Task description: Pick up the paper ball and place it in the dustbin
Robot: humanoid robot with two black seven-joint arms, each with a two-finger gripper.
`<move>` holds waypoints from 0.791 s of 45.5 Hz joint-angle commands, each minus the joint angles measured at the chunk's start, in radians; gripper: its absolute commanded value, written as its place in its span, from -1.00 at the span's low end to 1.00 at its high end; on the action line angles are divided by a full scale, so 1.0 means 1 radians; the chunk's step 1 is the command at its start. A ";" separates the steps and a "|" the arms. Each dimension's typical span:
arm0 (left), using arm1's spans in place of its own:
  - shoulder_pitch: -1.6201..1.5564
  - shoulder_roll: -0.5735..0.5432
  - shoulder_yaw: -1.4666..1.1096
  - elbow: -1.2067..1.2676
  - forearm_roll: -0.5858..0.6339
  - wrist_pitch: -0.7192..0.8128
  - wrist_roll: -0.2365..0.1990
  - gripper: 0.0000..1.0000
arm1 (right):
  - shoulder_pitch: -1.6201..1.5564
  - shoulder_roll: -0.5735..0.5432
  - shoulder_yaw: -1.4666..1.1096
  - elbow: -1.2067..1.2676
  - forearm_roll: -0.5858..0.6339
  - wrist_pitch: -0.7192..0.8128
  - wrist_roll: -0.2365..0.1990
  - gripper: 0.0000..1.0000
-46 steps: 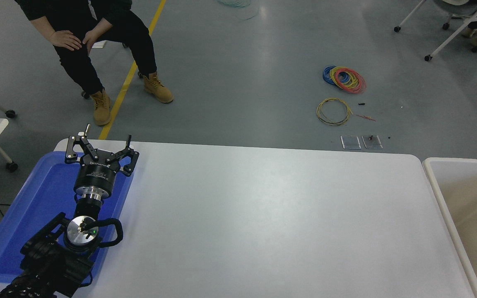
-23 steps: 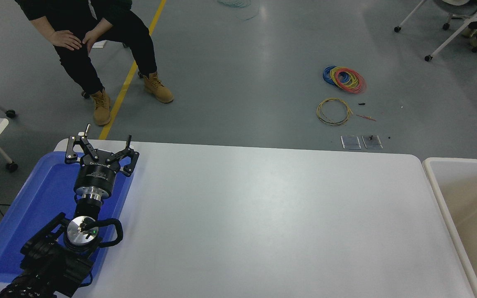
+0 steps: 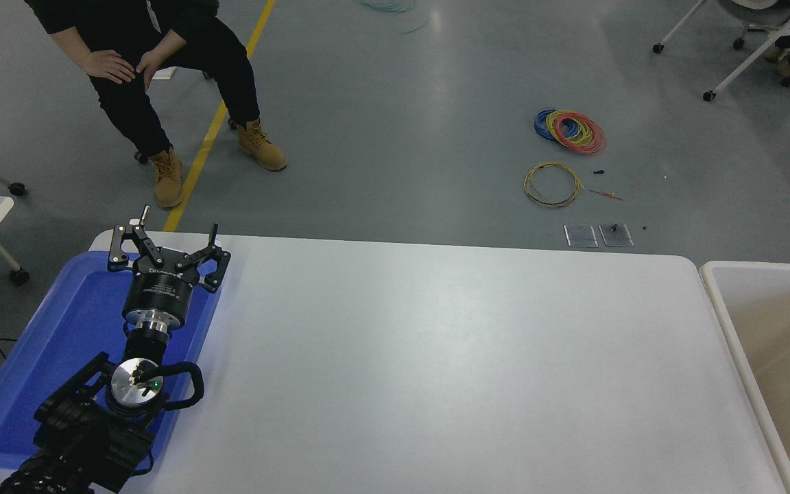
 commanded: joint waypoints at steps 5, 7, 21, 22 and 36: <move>0.000 -0.001 0.000 0.000 0.000 0.000 0.000 1.00 | 0.093 -0.021 0.546 0.017 0.000 -0.001 0.003 1.00; 0.000 0.000 0.000 0.000 0.000 0.000 0.000 1.00 | 0.094 -0.023 0.608 0.035 0.000 0.000 0.003 1.00; 0.000 0.000 0.000 0.000 0.000 0.000 0.000 1.00 | 0.088 -0.129 0.711 0.276 -0.001 0.005 0.006 1.00; 0.000 0.000 0.000 0.000 0.000 0.000 0.000 1.00 | 0.086 -0.138 0.712 0.286 -0.001 0.005 0.006 1.00; 0.000 0.000 0.000 0.000 0.000 0.000 0.000 1.00 | 0.010 -0.138 0.974 0.371 0.002 0.007 0.006 1.00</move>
